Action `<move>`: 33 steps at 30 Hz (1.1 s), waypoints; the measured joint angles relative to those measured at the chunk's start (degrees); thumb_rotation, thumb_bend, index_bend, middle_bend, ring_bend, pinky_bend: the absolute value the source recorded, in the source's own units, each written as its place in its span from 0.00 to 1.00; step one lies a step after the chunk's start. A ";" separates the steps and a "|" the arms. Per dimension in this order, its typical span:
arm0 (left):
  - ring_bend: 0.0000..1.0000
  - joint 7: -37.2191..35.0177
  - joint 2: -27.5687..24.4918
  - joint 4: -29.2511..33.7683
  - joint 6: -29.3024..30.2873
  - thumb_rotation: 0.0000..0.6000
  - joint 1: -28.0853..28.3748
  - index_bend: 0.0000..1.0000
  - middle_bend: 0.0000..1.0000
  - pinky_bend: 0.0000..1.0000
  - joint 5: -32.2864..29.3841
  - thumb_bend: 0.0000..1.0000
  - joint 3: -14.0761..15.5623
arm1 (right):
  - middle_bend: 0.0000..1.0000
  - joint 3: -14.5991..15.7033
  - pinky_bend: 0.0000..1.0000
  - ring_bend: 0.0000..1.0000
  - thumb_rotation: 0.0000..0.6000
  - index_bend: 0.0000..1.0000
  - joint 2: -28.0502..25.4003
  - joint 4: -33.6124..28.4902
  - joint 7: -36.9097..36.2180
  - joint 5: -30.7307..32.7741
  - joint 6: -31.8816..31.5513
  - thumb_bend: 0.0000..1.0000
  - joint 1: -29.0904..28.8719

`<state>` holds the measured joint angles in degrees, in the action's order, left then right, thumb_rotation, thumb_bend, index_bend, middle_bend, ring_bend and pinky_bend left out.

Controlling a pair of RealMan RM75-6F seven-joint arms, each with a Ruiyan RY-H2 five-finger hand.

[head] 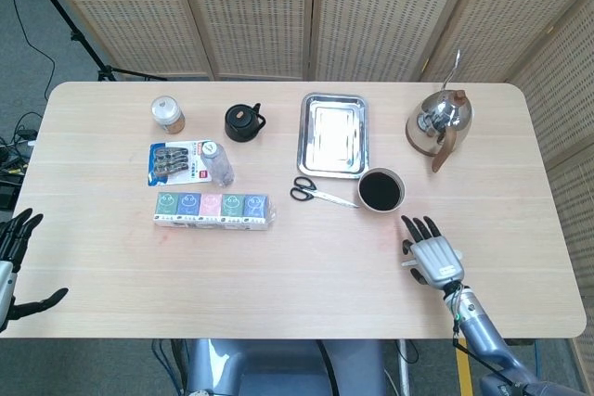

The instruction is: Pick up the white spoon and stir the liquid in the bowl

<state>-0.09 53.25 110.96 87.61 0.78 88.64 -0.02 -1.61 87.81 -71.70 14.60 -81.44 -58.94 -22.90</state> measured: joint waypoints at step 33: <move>0.00 -0.41 -0.13 -0.08 -0.10 1.00 0.09 0.00 0.00 0.00 -0.02 0.00 0.03 | 0.00 0.62 0.00 0.00 1.00 0.45 1.50 1.34 1.48 1.91 0.92 0.39 -0.74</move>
<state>-0.50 53.12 110.88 87.51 0.87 88.61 0.01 -0.99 89.31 -70.36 16.08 -79.53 -58.02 -23.64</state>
